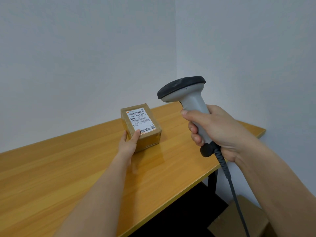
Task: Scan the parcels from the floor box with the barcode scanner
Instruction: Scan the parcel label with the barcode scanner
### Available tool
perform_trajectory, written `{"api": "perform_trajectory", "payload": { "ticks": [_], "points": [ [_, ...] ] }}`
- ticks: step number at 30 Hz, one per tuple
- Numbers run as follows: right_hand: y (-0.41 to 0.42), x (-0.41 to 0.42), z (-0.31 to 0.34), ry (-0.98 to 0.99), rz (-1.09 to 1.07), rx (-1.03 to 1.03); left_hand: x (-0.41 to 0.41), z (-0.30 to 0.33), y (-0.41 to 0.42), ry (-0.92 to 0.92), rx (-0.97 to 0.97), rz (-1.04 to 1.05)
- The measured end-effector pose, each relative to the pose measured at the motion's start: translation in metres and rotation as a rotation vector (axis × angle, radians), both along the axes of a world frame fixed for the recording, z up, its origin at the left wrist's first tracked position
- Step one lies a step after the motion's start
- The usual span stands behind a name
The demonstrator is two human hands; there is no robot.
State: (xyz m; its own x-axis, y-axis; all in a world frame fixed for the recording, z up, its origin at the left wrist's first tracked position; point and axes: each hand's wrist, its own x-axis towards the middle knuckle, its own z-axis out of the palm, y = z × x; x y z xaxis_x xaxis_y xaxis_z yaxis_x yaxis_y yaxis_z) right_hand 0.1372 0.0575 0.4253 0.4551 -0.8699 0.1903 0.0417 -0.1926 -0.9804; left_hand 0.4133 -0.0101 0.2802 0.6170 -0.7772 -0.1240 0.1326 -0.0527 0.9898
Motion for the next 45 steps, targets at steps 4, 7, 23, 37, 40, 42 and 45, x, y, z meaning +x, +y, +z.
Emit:
{"api": "perform_trajectory", "payload": {
  "ticks": [4,7,23,37,40,42,45],
  "points": [
    [-0.001,-0.001,0.000,-0.012,0.015,0.006,0.000,0.001,0.001,0.005,0.003,-0.012],
    [-0.005,0.000,-0.003,-0.043,0.024,0.040,-0.001,0.001,0.002,-0.004,0.012,-0.003],
    [-0.056,0.012,-0.053,-0.195,-0.121,0.354,-0.035,-0.007,0.039,-0.211,-0.181,0.049],
    [-0.087,0.042,-0.114,-0.401,-0.053,0.542,-0.030,-0.010,0.038,-0.271,-0.122,-0.062],
    [-0.089,0.048,-0.119,-0.385,-0.039,0.550,-0.030,-0.010,0.039,-0.233,-0.143,-0.065],
    [-0.088,0.051,-0.120,-0.387,-0.009,0.551,-0.031,-0.010,0.040,-0.236,-0.153,-0.091],
    [-0.086,0.055,-0.120,-0.392,0.022,0.527,-0.034,-0.010,0.042,-0.289,-0.158,-0.135]
  ]
}}
